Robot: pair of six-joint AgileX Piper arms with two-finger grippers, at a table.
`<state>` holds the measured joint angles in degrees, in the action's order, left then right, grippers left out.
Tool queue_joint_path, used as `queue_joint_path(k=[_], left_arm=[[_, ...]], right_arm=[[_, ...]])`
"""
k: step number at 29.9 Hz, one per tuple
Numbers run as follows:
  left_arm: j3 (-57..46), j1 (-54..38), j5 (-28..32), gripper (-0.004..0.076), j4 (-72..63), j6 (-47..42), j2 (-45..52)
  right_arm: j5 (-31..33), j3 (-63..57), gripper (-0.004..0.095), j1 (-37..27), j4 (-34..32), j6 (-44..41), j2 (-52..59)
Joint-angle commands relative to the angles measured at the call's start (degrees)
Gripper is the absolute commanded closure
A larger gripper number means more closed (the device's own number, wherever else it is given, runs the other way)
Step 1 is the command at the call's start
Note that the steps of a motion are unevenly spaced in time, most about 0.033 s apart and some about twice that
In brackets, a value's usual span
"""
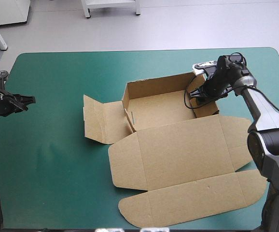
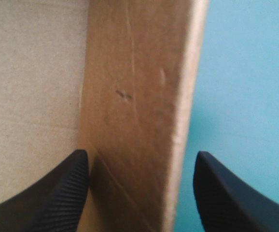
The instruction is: Fold the box
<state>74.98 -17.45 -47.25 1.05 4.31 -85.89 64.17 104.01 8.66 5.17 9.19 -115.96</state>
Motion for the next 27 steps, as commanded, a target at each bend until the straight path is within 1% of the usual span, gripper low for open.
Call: queue_joint_path(k=[1, 3, 5, 6, 8, 12, 19, 21, 23, 25, 27], left_arm=[[1.53, 0.0, 2.66, 0.0403, -0.65, -0.17, 2.52], [1.53, 0.0, 2.66, 0.0403, -1.05, -0.17, 2.52], [1.53, 0.0, 2.66, 0.0403, -1.05, -0.17, 2.52], [1.53, 0.0, 2.66, 0.0403, -2.12, -0.04, 2.52], [1.53, 0.0, 2.66, 0.0403, -3.36, 0.66, 2.52], [1.53, 0.0, 2.36, 0.0412, -7.74, 5.06, 2.27], [1.4, 0.0, 3.69, 0.0412, -12.17, 5.71, 0.72], [1.4, -0.12, 3.83, 0.0412, -12.63, 5.8, 0.04], [1.4, -0.12, 3.73, 0.0412, -12.76, 5.8, -0.81], [1.4, -0.12, 3.73, 0.0412, -12.95, 6.59, -1.69], [1.4, -0.12, 3.85, 0.0412, -13.71, 7.35, -2.73]], right_arm=[[-2.75, 1.78, 0.054, -0.05, -0.39, -0.92, 2.78], [-3.15, 1.87, 0.0751, -0.05, -0.66, -0.8, 2.78], [-3.15, 2.0, 0.0932, -0.05, -1.07, -0.08, 2.78], [-3.15, 2.0, 0.0916, -0.05, -1.18, -0.2, 2.78], [-3.15, 2.0, 0.0917, -0.05, -1.49, -0.46, 2.78], [-3.15, 2.27, 0.0917, -0.3, -1.84, -0.95, 2.89], [-6.95, 3.49, 0.0925, -2.56, 2.62, -0.24, 8.21], [-7.53, 3.49, 0.0925, -4.07, 5.87, 1.47, 10.16], [-7.87, 3.49, 0.0925, -6.23, 10.8, 3.26, 12.17], [-7.9, 3.49, 0.0925, -8.53, 16.63, 5.41, 13.95], [-7.66, 3.49, 0.0925, -11.22, 24.34, 8.54, 15.5]])
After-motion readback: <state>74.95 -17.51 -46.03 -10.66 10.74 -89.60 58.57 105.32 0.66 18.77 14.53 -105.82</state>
